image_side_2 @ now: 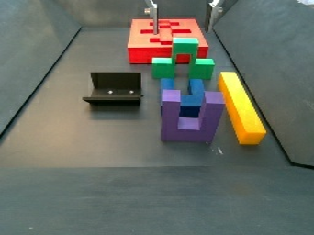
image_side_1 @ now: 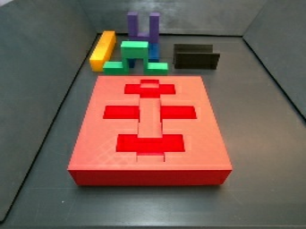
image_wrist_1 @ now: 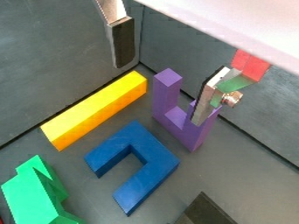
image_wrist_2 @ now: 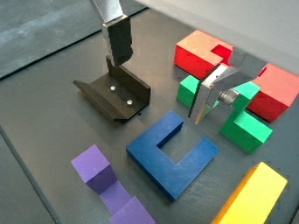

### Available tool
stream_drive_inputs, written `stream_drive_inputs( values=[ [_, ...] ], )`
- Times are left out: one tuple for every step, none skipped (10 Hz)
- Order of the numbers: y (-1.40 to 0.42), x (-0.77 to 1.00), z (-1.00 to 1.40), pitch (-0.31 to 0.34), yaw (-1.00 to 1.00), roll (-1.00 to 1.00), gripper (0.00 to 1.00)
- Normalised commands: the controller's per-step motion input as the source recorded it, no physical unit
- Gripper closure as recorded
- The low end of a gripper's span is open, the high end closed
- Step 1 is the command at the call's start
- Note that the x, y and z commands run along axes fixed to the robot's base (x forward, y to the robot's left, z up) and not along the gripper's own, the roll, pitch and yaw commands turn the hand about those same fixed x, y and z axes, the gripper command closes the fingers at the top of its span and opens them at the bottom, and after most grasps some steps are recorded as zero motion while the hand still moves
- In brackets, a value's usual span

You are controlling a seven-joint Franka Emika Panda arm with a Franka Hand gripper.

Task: Pick up the purple object. Move up. Move to above the board. Insert the purple object.
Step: Pick up the purple object.

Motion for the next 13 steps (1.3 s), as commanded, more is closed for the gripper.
stream_drive_inputs(
  values=[
    [0.0,0.0,0.0,0.0,0.0,0.02,0.0],
    [0.63,0.0,-0.01,0.0,-0.12,-0.16,0.0],
    [0.93,0.11,-0.16,-0.024,0.0,-0.18,0.0],
    [0.94,0.06,-0.22,0.0,-0.02,-0.11,0.0],
    [0.93,0.11,-0.31,0.0,-0.05,-0.06,0.0],
    [0.87,0.38,-0.46,0.057,-0.09,0.0,0.0],
    [0.79,0.55,-0.5,0.11,-0.13,0.01,0.0],
    [0.77,0.6,-0.45,0.123,-0.13,0.01,0.0],
    [0.58,0.77,-0.33,0.1,-0.23,0.0,0.0],
    [0.37,0.83,-0.15,0.044,-0.38,-0.08,0.0],
    [0.37,0.64,0.0,0.0,-0.38,-0.23,0.0],
    [0.2,0.26,0.0,-0.104,-0.21,-0.26,0.0],
    [0.11,0.0,0.0,-0.247,-0.12,-0.29,0.0]
  ],
)
